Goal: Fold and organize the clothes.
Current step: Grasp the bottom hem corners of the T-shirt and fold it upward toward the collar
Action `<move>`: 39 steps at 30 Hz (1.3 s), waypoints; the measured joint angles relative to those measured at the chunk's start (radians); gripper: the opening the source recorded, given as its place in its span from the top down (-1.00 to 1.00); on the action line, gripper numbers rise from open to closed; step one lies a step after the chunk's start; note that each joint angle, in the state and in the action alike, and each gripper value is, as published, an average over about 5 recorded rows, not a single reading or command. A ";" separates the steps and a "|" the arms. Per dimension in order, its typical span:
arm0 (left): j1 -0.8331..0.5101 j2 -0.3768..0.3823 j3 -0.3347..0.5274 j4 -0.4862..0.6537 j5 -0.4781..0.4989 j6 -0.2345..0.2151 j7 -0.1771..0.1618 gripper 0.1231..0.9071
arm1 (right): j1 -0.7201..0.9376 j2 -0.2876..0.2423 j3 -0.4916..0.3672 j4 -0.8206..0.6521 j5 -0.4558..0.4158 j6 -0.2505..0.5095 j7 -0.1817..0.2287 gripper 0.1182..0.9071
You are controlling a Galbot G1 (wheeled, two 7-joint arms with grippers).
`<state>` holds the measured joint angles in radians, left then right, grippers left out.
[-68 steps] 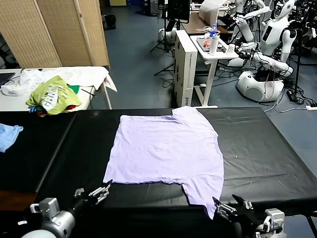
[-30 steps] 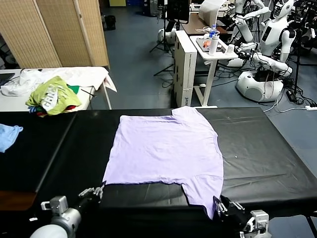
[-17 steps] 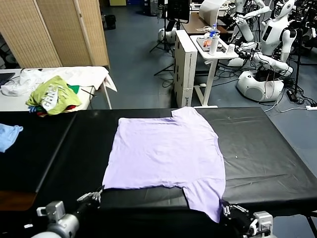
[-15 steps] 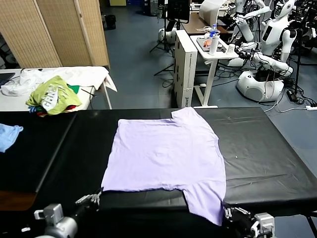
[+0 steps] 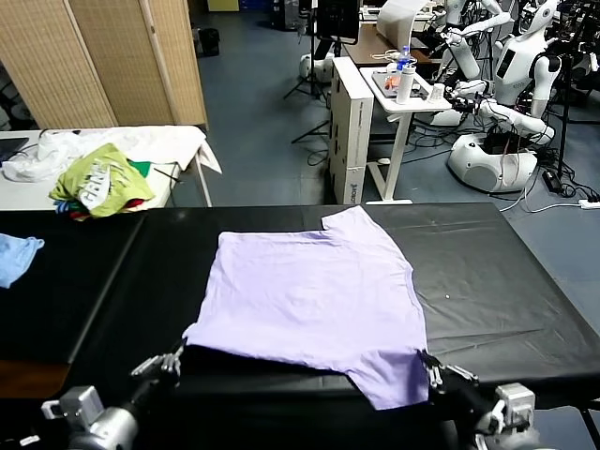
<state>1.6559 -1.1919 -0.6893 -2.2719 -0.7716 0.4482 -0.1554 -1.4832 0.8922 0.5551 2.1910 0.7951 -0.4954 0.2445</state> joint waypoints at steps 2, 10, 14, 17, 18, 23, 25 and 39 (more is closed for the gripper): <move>-0.032 0.003 0.007 0.024 0.004 0.004 0.000 0.95 | 0.057 0.000 -0.030 -0.043 -0.002 0.001 0.000 0.95; -0.133 0.041 0.059 0.126 0.035 0.015 0.004 0.95 | 0.237 0.011 -0.161 -0.179 -0.020 0.001 0.001 0.95; -0.181 0.065 0.089 0.177 0.037 0.015 0.004 0.95 | 0.299 0.016 -0.219 -0.230 -0.035 0.001 0.000 0.95; -0.216 0.087 0.111 0.216 0.036 0.015 0.004 0.95 | 0.337 0.021 -0.254 -0.262 -0.044 0.001 -0.001 0.95; -0.227 0.095 0.118 0.228 0.036 0.015 0.004 0.95 | 0.348 0.023 -0.264 -0.272 -0.047 0.001 -0.001 0.95; -0.274 0.126 0.147 0.284 0.036 0.015 0.004 0.95 | 0.401 0.035 -0.303 -0.321 -0.066 0.000 0.004 0.95; -0.288 0.131 0.153 0.302 0.037 0.015 0.004 0.95 | 0.416 0.038 -0.311 -0.337 -0.072 0.000 0.006 0.95; -0.334 0.142 0.181 0.350 0.045 0.020 -0.006 0.91 | 0.400 0.029 -0.282 -0.306 -0.017 -0.063 -0.017 0.49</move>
<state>1.3217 -1.0498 -0.5078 -1.9217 -0.7268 0.4679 -0.1614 -1.0832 0.9211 0.2732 1.8851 0.7781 -0.5584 0.2272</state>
